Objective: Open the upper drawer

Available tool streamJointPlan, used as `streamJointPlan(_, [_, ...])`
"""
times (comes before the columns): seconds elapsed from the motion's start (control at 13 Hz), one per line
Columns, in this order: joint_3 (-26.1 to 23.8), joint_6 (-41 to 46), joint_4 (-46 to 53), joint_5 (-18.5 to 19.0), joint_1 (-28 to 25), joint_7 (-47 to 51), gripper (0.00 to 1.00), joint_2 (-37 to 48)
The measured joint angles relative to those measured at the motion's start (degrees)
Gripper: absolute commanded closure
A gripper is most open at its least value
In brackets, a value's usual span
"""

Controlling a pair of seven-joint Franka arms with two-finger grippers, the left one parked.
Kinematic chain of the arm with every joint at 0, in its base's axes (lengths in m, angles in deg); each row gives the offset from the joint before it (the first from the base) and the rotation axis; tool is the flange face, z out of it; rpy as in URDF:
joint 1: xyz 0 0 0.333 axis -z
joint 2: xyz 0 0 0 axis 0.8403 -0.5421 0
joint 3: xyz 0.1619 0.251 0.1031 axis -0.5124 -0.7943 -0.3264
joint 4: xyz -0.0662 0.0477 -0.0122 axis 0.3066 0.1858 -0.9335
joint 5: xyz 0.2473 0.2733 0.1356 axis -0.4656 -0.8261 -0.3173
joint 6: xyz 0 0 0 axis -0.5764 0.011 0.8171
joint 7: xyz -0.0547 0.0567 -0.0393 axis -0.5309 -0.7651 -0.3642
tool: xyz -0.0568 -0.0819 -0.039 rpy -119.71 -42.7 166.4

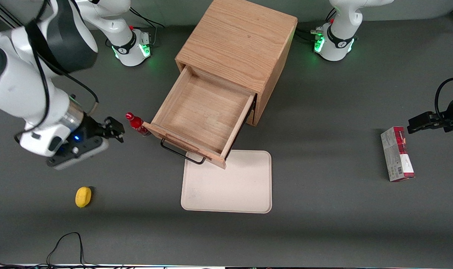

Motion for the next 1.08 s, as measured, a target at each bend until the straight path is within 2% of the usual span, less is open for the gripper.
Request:
streamJointPlan(0.31, [8.63, 0.31, -18.26, -3.11, 0.04, 3.66, 0.00, 18.05])
streamJointPlan(0.46, [11.37, 0.91, -23.26, -3.62, 0.07, 3.66, 0.00, 22.96])
streamJointPlan(0.69, [11.13, 1.23, -24.13, -3.60, -0.01, 3.68, 0.00, 23.38])
streamJointPlan(1.08, [11.13, 7.87, -19.41, -3.34, 0.01, 3.69, 0.00, 21.33])
